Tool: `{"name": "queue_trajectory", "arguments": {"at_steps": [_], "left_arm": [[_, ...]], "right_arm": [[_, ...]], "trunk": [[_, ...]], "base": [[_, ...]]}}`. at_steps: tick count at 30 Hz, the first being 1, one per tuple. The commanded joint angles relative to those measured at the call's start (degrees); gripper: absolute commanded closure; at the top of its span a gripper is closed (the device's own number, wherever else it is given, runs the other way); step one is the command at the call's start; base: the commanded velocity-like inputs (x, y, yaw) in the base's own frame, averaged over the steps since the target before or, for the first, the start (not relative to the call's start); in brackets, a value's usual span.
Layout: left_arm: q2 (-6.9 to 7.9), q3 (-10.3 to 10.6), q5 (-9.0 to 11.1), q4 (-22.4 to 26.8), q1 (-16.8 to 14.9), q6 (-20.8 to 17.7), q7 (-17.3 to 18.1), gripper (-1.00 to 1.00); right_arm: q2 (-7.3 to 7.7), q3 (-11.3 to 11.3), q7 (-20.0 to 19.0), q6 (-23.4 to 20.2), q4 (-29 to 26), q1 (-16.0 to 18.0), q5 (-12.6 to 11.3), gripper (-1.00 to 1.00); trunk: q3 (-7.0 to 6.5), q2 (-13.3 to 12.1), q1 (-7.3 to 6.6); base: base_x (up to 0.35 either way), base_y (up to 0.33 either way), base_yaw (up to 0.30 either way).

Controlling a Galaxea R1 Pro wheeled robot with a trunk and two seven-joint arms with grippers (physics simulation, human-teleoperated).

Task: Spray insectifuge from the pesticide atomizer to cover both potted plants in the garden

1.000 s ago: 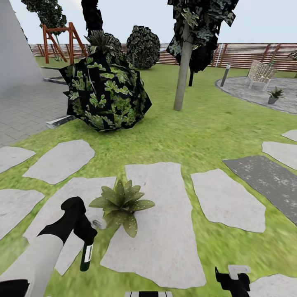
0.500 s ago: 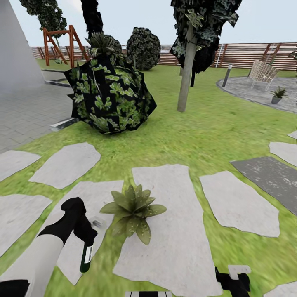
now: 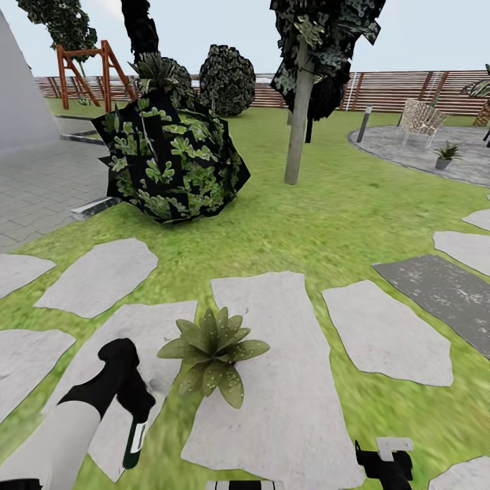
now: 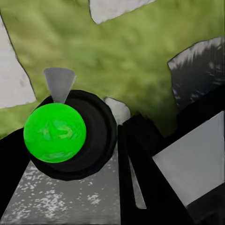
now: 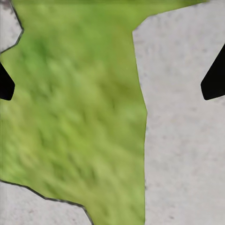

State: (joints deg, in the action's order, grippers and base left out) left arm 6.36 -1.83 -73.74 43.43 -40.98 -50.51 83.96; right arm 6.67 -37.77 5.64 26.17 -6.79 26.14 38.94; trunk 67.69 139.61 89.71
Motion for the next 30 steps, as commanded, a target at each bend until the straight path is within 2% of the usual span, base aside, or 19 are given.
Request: {"name": "queue_trajectory", "arguments": {"at_steps": [1,4,7,10,13,15,17,18,21,25,27,28,29,30], "left_arm": [[0.30,-0.3,-0.6,0.1,1.3,1.3,0.5,1.00],[0.85,-0.8,-0.5,0.4,2.7,3.2,0.3,1.00],[0.22,-0.6,-0.4,0.6,2.7,3.4,0.2,1.00],[-2.63,-0.5,-0.5,0.9,2.0,3.3,0.2,1.00],[-3.03,-0.6,-0.5,1.0,1.2,2.9,0.4,1.00],[-2.41,-0.8,-0.5,1.0,0.8,2.8,0.5,1.00],[-0.89,-0.9,-0.5,1.0,0.8,2.8,0.7,1.00],[0.80,-0.9,-0.2,1.0,0.9,2.9,0.8,1.00],[3.30,-1.0,0.0,1.0,1.3,3.0,1.0,1.00],[3.04,-0.6,0.1,1.0,1.3,2.7,1.0,1.00],[3.05,-0.6,0.1,1.0,0.6,2.6,2.3,1.00],[3.25,-0.5,-0.1,1.1,-0.1,2.6,3.5,1.00],[3.65,-0.5,-0.4,1.4,-2.2,2.7,6.0,1.00],[4.36,-0.4,-1.1,1.5,-4.4,2.7,6.0,1.00]], "right_arm": [[0.01,-0.3,0.3,0.2,0.1,0.0,0.6,-1.00],[0.01,-0.3,0.3,0.2,0.1,0.0,0.6,-1.00],[0.01,-0.3,0.3,0.2,0.1,0.0,0.6,-1.00],[0.01,-0.3,0.3,0.2,0.1,0.0,0.6,-1.00],[0.01,-0.3,0.3,0.2,0.1,0.0,0.6,-1.00],[0.04,-0.3,0.3,0.2,0.1,0.0,0.6,-1.00],[0.08,-0.3,0.3,0.2,0.1,0.0,0.6,-1.00],[0.09,-0.3,0.3,0.2,0.1,0.0,0.6,-1.00],[0.10,-0.3,0.3,0.2,0.1,0.0,0.6,-1.00],[0.10,-0.3,0.3,0.2,0.1,0.0,0.6,-1.00],[0.10,-0.3,0.3,0.2,0.1,0.0,0.7,-1.00],[0.10,-0.3,0.3,0.2,0.1,0.0,0.7,-1.00],[0.10,-0.3,0.3,0.2,0.1,0.0,0.7,-1.00],[0.10,-0.3,0.3,0.2,0.1,0.0,0.7,-1.00]], "trunk": [[0.03,0.0,-0.02],[0.03,0.0,-0.02],[0.03,0.0,-0.02],[0.03,0.0,-0.02],[0.03,0.0,-0.02],[0.03,0.0,-0.02],[0.03,0.0,-0.02],[0.03,0.0,-0.02],[0.03,0.0,-0.02],[0.03,0.0,-0.02],[0.03,0.0,-0.02],[0.03,0.0,-0.02],[0.03,0.0,-0.02],[0.03,0.0,-0.02]], "base": [[0.000,0.000,0.000],[0.000,0.000,0.000],[0.000,0.000,0.000],[0.000,0.000,0.000],[0.000,0.000,0.000],[0.000,0.000,0.000],[0.000,0.000,0.000],[0.000,0.000,0.000],[0.000,0.000,0.000],[0.000,0.000,0.000],[0.000,0.000,0.000],[0.000,0.000,0.000],[0.000,0.000,0.000],[0.000,0.000,0.000]]}}
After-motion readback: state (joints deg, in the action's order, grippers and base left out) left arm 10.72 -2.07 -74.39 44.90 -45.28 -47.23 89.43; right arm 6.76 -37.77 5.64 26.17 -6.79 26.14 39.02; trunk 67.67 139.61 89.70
